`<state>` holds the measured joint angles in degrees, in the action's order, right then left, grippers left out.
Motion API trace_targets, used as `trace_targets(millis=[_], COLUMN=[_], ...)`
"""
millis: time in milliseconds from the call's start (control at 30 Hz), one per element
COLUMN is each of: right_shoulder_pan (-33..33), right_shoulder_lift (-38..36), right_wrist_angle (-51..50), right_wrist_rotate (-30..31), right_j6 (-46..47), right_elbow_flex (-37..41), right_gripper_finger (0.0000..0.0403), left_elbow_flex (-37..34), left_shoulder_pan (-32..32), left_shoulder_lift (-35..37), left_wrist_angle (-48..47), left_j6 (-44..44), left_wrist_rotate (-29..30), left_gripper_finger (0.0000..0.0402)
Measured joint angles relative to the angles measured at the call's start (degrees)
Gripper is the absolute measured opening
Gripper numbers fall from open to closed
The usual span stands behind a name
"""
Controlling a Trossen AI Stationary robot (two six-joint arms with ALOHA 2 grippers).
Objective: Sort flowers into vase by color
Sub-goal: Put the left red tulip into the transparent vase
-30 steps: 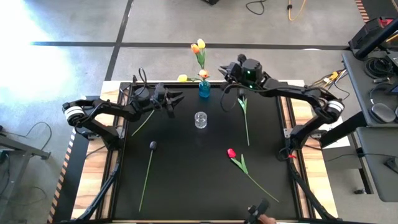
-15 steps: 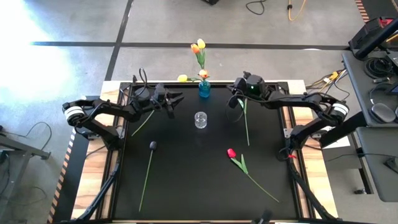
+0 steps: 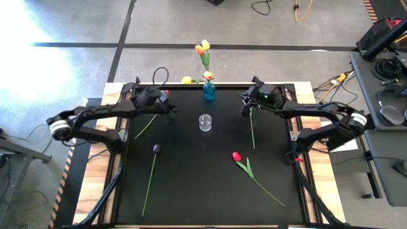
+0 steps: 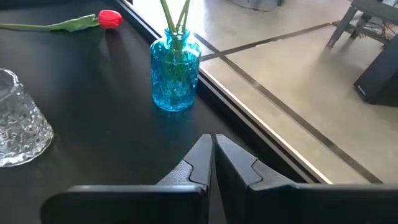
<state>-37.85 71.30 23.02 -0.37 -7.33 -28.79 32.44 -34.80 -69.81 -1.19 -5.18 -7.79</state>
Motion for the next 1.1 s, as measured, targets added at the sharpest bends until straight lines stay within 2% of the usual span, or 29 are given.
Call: trace_targets(millis=[167, 267, 333, 467, 600, 700, 900, 1100], right_shoulder_pan=[0.0, 0.0, 0.0, 0.0, 0.0, 0.0, 0.0, 0.0], right_shoulder_lift=[-1.6, -1.1, -0.6, 0.2, 1.1, 1.2, 1.2, 1.2], right_wrist_angle=[0.1, 0.1, 0.0, 0.0, 0.9, 1.5, 1.7, 1.8], right_wrist_rotate=[0.0, 0.0, -0.4, -1.3, -1.3, -1.6, -1.5, -1.5], right_j6=[0.0, -0.2, -0.2, -0.9, -1.6, -1.6, -1.7, -1.7], right_elbow_flex=[1.1, 1.2, 1.2, 1.2, 1.2, 1.2, 1.2, 1.2], right_gripper_finger=[0.0013, 0.0013, 0.0013, 0.0013, 0.0013, 0.0013, 0.0013, 0.0013], left_elbow_flex=[5.6, 8.2, 8.8, 8.2, 7.9, 8.1, 9.2, 9.2], left_shoulder_pan=[0.6, 0.6, 0.6, 0.2, -2.4, -4.6, -6.9, -7.1], left_shoulder_lift=[2.1, 1.0, -0.3, -3.5, -7.9, -10.9, -15.4, -18.2], left_wrist_angle=[-24.1, -33.9, -35.6, -33.2, -32.2, -31.3, -28.3, -25.9], left_j6=[-5.8, -8.7, -10.1, -10.8, -9.4, -8.8, -6.6, -3.7], left_wrist_rotate=[16.6, 22.7, 23.2, 21.3, 20.6, 20.4, 19.0, 18.7], left_gripper_finger=[0.0115, 0.0121, 0.0131, 0.0167, 0.0209, 0.0225, 0.0217, 0.0172])
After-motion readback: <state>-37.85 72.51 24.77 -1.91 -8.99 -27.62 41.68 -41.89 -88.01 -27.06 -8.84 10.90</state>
